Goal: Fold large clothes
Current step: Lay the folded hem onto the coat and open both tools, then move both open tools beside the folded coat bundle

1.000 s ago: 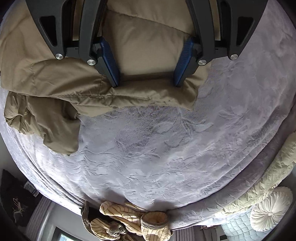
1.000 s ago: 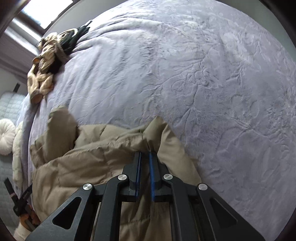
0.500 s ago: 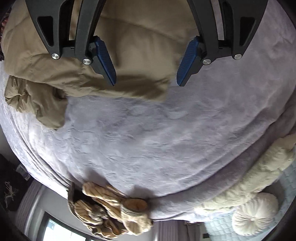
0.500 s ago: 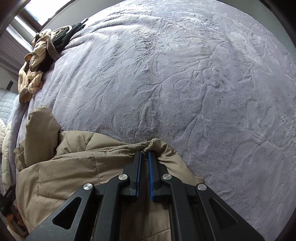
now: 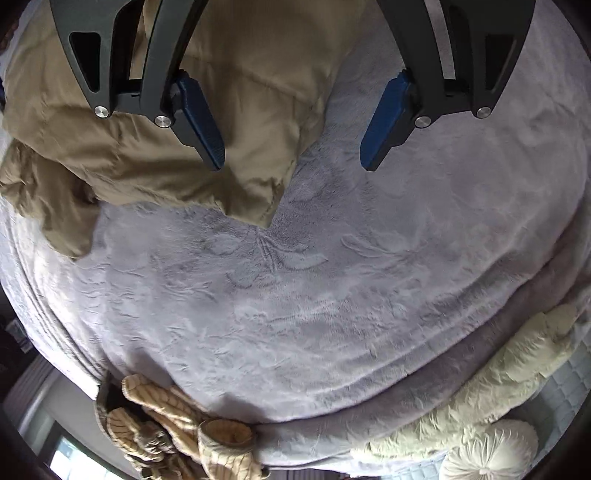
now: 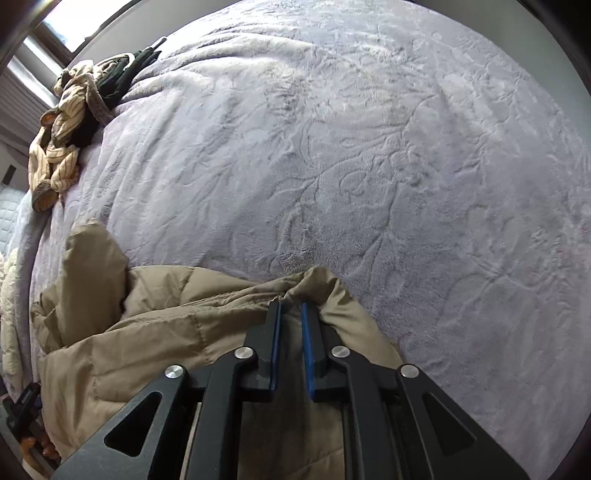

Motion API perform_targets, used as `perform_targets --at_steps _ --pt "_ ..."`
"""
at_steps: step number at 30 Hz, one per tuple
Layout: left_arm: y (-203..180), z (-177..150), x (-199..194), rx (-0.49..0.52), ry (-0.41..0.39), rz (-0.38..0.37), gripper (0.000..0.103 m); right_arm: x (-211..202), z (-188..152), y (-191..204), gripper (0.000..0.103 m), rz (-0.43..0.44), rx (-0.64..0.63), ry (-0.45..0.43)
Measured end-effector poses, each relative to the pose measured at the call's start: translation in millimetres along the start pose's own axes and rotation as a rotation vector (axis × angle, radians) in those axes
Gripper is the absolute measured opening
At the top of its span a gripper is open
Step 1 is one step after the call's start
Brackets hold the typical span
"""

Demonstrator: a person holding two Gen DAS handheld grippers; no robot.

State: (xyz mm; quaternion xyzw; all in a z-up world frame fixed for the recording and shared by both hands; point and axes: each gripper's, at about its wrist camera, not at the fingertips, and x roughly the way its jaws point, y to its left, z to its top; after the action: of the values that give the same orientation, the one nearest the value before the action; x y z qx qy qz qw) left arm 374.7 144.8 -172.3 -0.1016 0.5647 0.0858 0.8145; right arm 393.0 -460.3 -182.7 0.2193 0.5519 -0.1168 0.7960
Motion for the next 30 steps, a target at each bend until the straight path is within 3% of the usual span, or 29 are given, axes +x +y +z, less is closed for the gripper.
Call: perform_targets --at_steps 3,7,10,17,18,21,25,30 --pt "8.5 -11.0 -22.2 0.021 0.008 -0.027 0.077 -30.4 -8.4 5.4 0.046 0.033 -0.004 -0.038" --pt "19.5 -37.5 -45.6 -0.011 0.048 -0.043 0.077 -66.1 -30.1 7.7 0.048 0.062 0.002 -0.052" --pt "15.1 -62.9 -64.1 0.015 0.065 -0.046 0.077 -87.3 -49.9 7.3 0.057 0.089 0.027 -0.047" --pt "7.5 -114.1 -81.9 0.054 0.132 -0.072 0.077 -123.4 -94.3 5.2 0.058 0.126 0.004 -0.033" --pt "6.7 -119.9 -84.7 0.054 0.135 -0.077 0.079 -126.9 -99.8 3.4 0.058 0.13 0.003 -0.028" --pt "4.3 -134.5 -97.5 0.061 0.114 -0.08 0.097 -134.7 -114.2 -0.7 0.058 0.141 0.007 -0.019" --pt "-2.4 -151.5 -113.4 0.089 0.099 -0.091 0.097 -143.8 -132.8 -8.9 0.061 0.152 0.018 -0.009" --pt "-5.4 -166.5 -120.3 0.097 0.112 -0.107 0.103 -150.6 -153.2 -20.4 0.079 0.174 0.036 -0.004"
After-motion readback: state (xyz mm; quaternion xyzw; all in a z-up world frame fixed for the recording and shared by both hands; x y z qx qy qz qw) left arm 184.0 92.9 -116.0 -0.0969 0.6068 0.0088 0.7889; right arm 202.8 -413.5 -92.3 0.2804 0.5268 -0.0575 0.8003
